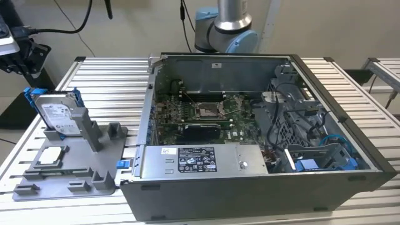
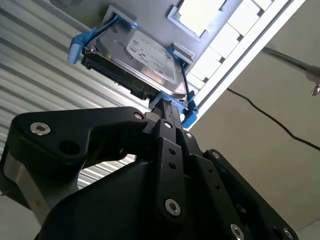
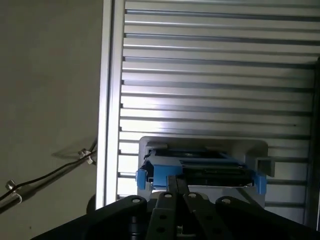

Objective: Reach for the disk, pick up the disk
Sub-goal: 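Reach for the disk, then pick up the disk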

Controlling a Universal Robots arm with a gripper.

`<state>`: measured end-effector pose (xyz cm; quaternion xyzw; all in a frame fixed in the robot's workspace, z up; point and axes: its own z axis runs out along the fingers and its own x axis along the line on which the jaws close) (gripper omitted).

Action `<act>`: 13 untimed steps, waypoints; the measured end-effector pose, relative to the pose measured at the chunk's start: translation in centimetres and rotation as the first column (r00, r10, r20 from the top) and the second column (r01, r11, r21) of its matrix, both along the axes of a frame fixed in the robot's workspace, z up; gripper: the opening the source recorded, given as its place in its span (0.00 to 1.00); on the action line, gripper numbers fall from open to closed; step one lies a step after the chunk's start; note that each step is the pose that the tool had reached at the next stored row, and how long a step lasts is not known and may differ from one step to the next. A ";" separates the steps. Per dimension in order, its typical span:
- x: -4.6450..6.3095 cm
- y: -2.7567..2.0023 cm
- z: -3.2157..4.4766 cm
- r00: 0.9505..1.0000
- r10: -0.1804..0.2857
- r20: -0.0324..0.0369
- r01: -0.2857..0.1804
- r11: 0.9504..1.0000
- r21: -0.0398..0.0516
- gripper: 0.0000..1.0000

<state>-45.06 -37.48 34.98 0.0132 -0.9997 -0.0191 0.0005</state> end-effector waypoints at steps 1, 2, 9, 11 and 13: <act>0.0 0.00 0.00 1.000 0.000 0.000 0.000 1.000 0.000 0.00; 0.0 -0.04 0.00 1.000 0.000 0.000 0.000 1.000 0.000 0.00; 0.0 -1.10 -0.02 1.000 0.000 0.000 0.000 1.000 0.002 0.00; 0.0 -1.10 -0.02 1.000 0.000 0.000 0.000 1.000 0.002 0.00; 0.0 -1.10 -0.02 1.000 0.000 0.000 0.000 1.000 0.002 0.00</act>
